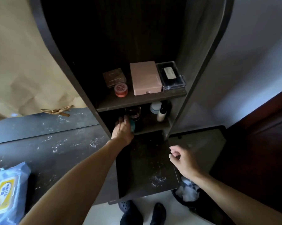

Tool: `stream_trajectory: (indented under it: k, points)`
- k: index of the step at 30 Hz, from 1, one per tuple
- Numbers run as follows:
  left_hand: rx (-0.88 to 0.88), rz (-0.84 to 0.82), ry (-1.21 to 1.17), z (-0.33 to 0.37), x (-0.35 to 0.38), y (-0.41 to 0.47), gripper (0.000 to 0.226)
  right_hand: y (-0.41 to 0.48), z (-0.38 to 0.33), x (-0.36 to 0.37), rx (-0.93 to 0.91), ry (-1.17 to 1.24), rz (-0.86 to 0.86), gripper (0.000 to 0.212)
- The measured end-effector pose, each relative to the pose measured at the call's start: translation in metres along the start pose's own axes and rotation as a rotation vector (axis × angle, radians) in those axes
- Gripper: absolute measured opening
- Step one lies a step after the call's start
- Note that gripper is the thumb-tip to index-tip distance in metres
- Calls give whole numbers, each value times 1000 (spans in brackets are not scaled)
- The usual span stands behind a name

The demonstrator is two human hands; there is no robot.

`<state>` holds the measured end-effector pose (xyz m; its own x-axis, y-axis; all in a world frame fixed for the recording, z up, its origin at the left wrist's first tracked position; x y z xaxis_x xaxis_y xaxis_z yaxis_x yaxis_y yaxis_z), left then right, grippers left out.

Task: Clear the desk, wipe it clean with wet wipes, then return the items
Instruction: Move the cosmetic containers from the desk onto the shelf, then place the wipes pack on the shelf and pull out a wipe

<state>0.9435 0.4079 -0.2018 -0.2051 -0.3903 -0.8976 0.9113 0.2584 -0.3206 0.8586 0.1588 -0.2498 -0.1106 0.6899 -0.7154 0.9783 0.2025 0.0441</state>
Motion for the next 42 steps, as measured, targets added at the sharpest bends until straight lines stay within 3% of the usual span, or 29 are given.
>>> stream_trajectory:
  k: [8,12,16,30,37,42]
  points:
    - [-16,2,49,-3,0,11,67,-16,6,1,48,-5,-50,26]
    - [73,170,67,-3,-12,-16,65,-13,-5,7,12,-20,-95,29]
    - [199,310,10,-23,-24,-61,40,-4,-32,16,-67,-46,-148,28]
    - [-463,310,-94,-290,-46,-179,13,7,-196,171,-414,57,-492,27]
    - [-735,325,-183,-420,-59,-193,39,15,-289,275,-505,-53,-607,32]
    - [-844,177,-272,-495,-58,-178,40,43,-351,355,-481,-199,-651,39]
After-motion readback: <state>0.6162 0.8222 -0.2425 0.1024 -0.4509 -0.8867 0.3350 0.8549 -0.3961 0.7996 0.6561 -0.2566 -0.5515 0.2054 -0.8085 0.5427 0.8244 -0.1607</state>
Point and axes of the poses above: each hand's wrist, its own y-axis towards the middle knuckle, its own x-axis out of the palm, z = x × y, the point moved 3 cm from there along y, towards the middle knuckle, and after that the axes turned 12 degrees about -x, right-handed, at the moved point
